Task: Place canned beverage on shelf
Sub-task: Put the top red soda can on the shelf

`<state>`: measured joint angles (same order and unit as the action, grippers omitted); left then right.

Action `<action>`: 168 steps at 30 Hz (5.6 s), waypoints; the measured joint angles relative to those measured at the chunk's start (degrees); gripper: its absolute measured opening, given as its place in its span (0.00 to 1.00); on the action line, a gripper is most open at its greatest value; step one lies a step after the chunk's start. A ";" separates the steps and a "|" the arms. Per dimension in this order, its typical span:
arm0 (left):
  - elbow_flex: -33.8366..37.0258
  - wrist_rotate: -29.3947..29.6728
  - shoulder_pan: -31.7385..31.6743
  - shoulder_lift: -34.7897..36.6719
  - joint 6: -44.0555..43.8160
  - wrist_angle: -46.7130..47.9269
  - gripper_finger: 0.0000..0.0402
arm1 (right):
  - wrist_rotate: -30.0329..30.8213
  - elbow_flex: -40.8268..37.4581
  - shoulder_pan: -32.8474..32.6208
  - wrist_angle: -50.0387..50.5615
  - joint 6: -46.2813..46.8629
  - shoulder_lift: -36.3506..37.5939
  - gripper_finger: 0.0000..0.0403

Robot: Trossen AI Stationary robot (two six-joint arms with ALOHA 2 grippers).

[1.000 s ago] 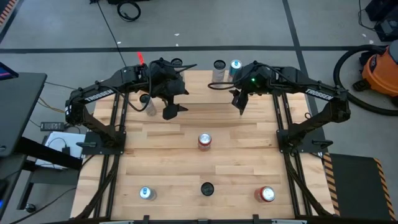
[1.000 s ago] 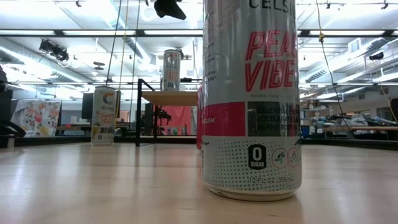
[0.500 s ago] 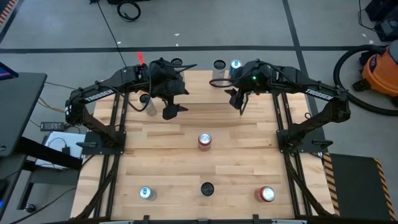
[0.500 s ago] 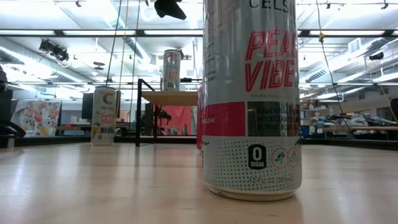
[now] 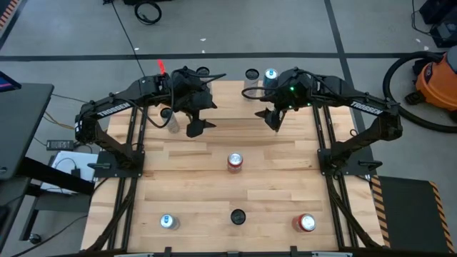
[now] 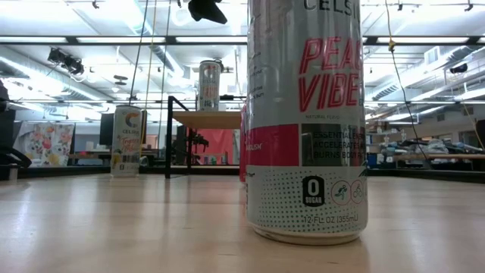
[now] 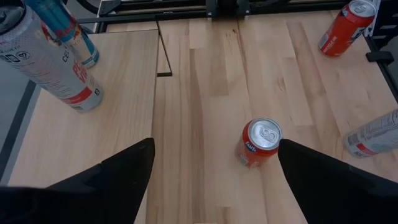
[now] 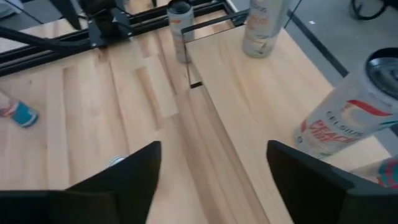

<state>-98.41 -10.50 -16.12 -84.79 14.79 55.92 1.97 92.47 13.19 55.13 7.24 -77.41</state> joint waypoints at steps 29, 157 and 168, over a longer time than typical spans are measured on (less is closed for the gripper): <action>0.00 -0.02 0.01 0.00 -3.66 -1.37 0.88 | -5.49 0.05 -0.02 -14.38 3.69 -0.08 0.98; 18.23 -1.32 1.70 7.72 1.86 8.33 0.88 | 3.76 -18.93 -17.88 -25.20 4.75 -24.65 0.79; 18.23 -1.32 1.70 7.69 1.86 8.33 0.88 | 4.38 -15.95 -17.78 -20.07 5.99 -24.72 0.77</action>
<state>-80.18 -11.82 -14.41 -77.10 16.64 64.25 6.35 76.51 -4.59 35.06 13.23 -102.13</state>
